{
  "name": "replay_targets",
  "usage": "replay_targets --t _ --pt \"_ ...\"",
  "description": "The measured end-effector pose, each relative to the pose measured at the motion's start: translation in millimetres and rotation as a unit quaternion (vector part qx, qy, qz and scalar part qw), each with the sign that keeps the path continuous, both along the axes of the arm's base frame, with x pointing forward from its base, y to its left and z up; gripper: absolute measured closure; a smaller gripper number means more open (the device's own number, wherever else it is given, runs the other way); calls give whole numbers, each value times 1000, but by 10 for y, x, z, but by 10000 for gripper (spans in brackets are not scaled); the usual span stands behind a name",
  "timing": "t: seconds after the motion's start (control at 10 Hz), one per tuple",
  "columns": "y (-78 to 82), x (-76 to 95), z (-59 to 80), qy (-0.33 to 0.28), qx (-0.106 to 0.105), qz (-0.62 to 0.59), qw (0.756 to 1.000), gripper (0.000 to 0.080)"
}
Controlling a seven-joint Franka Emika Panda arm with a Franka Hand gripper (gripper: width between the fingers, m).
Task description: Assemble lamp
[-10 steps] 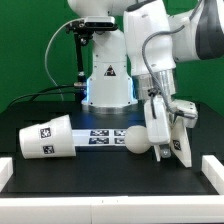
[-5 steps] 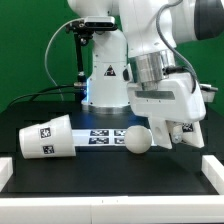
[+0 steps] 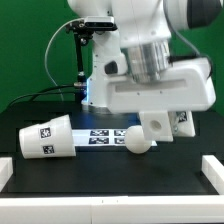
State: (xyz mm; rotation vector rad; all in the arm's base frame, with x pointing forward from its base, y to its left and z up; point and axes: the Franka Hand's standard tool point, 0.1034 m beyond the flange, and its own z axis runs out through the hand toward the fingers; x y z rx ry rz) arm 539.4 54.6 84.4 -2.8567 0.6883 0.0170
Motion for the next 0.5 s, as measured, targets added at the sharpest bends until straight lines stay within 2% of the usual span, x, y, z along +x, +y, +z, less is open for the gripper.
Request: replay_targets --t 0.1,0.2,0.5 --pt "-2 144 22 -20 -6 68 997 508" --pt "-3 99 -19 -18 -8 71 997 508" --pt "-15 96 -32 -15 -10 78 997 508"
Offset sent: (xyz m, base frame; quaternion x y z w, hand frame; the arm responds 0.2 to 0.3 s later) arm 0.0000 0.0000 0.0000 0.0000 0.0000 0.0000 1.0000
